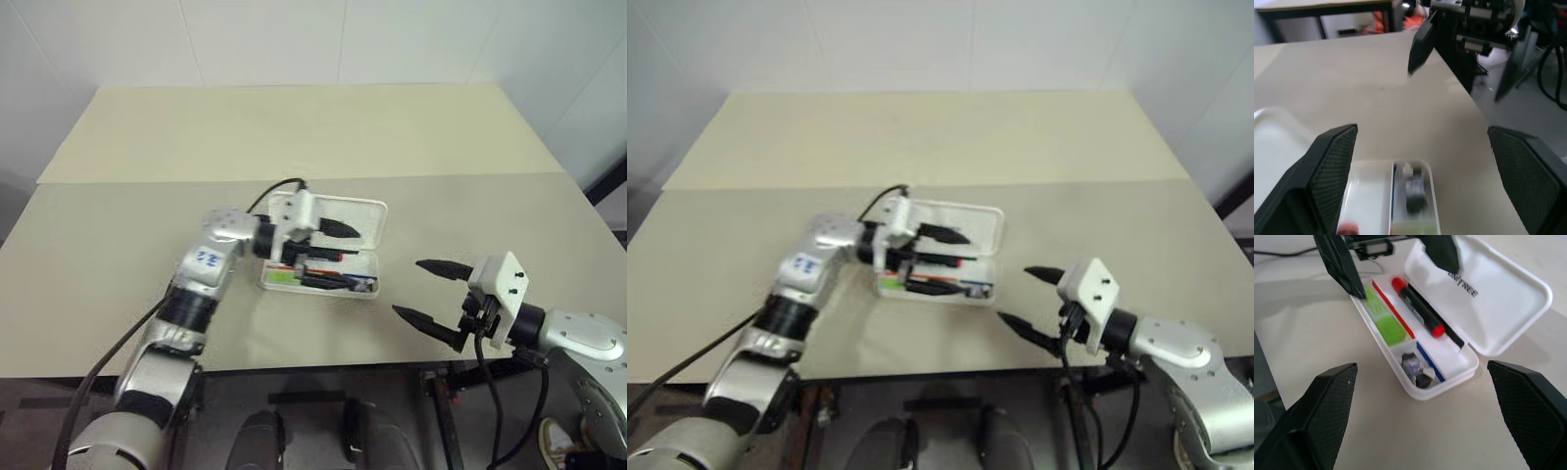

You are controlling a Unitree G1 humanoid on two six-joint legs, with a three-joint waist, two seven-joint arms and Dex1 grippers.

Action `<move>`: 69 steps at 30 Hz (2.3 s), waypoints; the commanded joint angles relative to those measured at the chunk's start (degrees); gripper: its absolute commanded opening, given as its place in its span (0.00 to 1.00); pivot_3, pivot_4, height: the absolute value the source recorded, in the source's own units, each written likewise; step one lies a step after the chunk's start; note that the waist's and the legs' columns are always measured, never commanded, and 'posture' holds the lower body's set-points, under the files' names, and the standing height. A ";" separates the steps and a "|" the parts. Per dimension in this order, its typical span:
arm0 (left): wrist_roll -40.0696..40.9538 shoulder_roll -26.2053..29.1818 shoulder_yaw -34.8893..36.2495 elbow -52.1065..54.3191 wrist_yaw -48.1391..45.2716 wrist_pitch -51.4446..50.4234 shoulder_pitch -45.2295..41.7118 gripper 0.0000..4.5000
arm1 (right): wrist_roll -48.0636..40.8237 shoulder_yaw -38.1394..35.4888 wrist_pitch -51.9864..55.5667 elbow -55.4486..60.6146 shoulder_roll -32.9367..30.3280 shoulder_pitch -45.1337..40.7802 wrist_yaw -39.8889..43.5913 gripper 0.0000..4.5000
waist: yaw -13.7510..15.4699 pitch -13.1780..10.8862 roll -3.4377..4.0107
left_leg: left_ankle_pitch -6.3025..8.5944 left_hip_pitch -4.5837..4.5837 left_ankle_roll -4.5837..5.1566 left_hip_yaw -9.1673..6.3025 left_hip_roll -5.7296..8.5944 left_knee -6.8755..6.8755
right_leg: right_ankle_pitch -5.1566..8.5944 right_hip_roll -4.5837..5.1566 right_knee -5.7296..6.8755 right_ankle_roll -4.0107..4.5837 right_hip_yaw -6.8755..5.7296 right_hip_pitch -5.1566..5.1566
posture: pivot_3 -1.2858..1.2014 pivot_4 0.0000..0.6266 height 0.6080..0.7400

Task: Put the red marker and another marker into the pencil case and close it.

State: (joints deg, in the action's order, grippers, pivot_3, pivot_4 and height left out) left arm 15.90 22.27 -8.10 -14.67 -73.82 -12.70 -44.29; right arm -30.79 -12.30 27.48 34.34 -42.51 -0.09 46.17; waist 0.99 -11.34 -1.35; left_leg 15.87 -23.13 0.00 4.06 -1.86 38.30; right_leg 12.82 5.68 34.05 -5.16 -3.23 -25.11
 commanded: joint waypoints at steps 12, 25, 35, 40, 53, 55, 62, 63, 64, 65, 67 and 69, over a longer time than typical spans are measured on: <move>1.14 16.77 16.91 -10.56 7.23 8.99 3.28 0.95 | -7.66 -5.09 -5.40 -10.19 -3.74 -10.38 13.32 1.00 | 0.43 0.00 0.00 | 0.00 0.04 -0.01 -0.07 0.00 -0.01 | -0.01 0.00 -0.14 -0.01 -0.08 0.17 | 0.52 0.24 1.00; -2.38 13.66 14.85 -21.74 10.76 17.49 0.56 0.01 | -4.53 -4.77 -9.83 -26.57 -9.44 -14.10 25.79 1.00 | 0.40 0.00 -0.02 | 0.02 0.06 -0.02 -0.04 0.00 0.00 | -0.08 0.03 -0.11 -0.03 -0.14 0.20 | 0.52 0.24 1.00; -5.42 7.78 12.66 -31.18 17.15 18.35 -6.37 0.01 | -2.84 -3.81 -12.15 -29.27 -7.93 -15.56 26.50 1.00 | 0.43 0.00 -0.02 | 0.01 0.06 -0.04 0.00 0.00 0.04 | -0.14 0.03 -0.11 -0.06 -0.14 0.20 | 0.52 0.24 1.00; -8.90 4.58 10.70 -36.81 21.63 19.65 -9.47 0.01 | -2.73 -3.42 -12.35 -27.93 -6.89 -15.79 25.54 1.00 | 0.50 0.00 -0.02 | 0.02 0.02 -0.04 -0.01 0.01 0.10 | -0.19 0.03 -0.17 -0.12 -0.15 0.23 | 0.52 0.24 1.00; -9.79 0.17 10.78 -43.95 22.12 26.01 -14.16 0.01 | -3.54 -3.04 -11.18 -24.10 -5.76 -15.21 23.00 1.00 | 0.45 0.00 -0.02 | 0.03 0.01 -0.06 0.03 0.00 0.05 | -0.22 0.05 -0.20 -0.12 -0.16 0.19 | 0.52 0.24 1.00; -9.34 0.36 11.11 -43.67 20.46 27.28 -13.96 0.01 | -3.59 -3.00 -11.22 -23.85 -5.61 -14.84 22.75 1.00 | 0.45 0.00 -0.02 | 0.03 0.01 -0.06 0.03 0.00 0.03 | -0.22 0.05 -0.21 -0.12 -0.17 0.19 | 0.52 0.24 1.00; -7.52 1.56 11.51 -41.13 11.68 29.45 -13.42 0.01 | -3.59 -2.43 -11.14 -23.33 -4.83 -14.50 21.98 1.00 | 0.43 0.00 -0.02 | 0.03 0.01 -0.06 0.04 0.00 0.04 | -0.22 0.05 -0.21 -0.12 -0.17 0.19 | 0.52 0.24 1.00; -7.40 2.09 11.08 -40.20 9.02 29.96 -13.02 0.01 | -3.55 -2.27 -11.16 -23.16 -4.63 -14.47 21.83 1.00 | 0.43 0.00 -0.02 | 0.03 0.01 -0.06 0.04 0.00 0.04 | -0.22 0.05 -0.21 -0.12 -0.17 0.19 | 0.52 0.24 1.00; -7.76 2.73 10.40 -39.37 6.93 30.40 -12.60 0.01 | -3.61 -2.16 -11.11 -22.93 -4.41 -14.44 21.65 1.00 | 0.42 0.00 -0.02 | 0.03 0.01 -0.06 0.04 0.00 0.04 | -0.22 0.05 -0.21 -0.12 -0.17 0.19 | 0.52 0.24 1.00; -8.49 3.36 9.59 -38.47 5.48 31.05 -12.14 0.01 | -3.66 -2.09 -11.06 -22.67 -4.21 -14.40 21.47 1.00 | 0.39 0.00 -0.02 | 0.03 0.01 -0.06 0.04 0.00 0.04 | -0.22 0.05 -0.22 -0.12 -0.17 0.19 | 0.52 0.24 1.00; -8.83 4.20 8.29 -36.26 2.59 30.44 -11.27 0.01 | -3.66 -2.00 -11.04 -22.22 -3.96 -14.20 21.20 1.00 | 0.35 0.00 -0.02 | 0.03 0.01 -0.06 0.05 0.00 0.03 | -0.22 0.05 -0.21 -0.11 -0.17 0.18 | 0.52 0.24 1.00; -9.09 4.67 6.79 -33.73 0.01 29.55 -10.31 0.01 | -3.63 -1.93 -11.02 -21.99 -3.80 -14.10 20.99 1.00 | 0.38 0.00 -0.02 | 0.03 0.02 -0.06 0.05 0.00 0.02 | -0.21 0.05 -0.21 -0.11 -0.17 0.19 | 0.52 0.24 1.00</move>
State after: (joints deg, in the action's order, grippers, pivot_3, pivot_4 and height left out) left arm 6.68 26.29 -0.38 -51.51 -71.57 16.94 -55.06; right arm -33.37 -13.78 16.58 10.23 -46.54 -14.27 67.51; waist 1.37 -11.34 -1.37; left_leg 15.91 -23.12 -0.06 4.10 -1.86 38.33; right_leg 12.60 5.73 33.84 -5.27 -3.40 -24.92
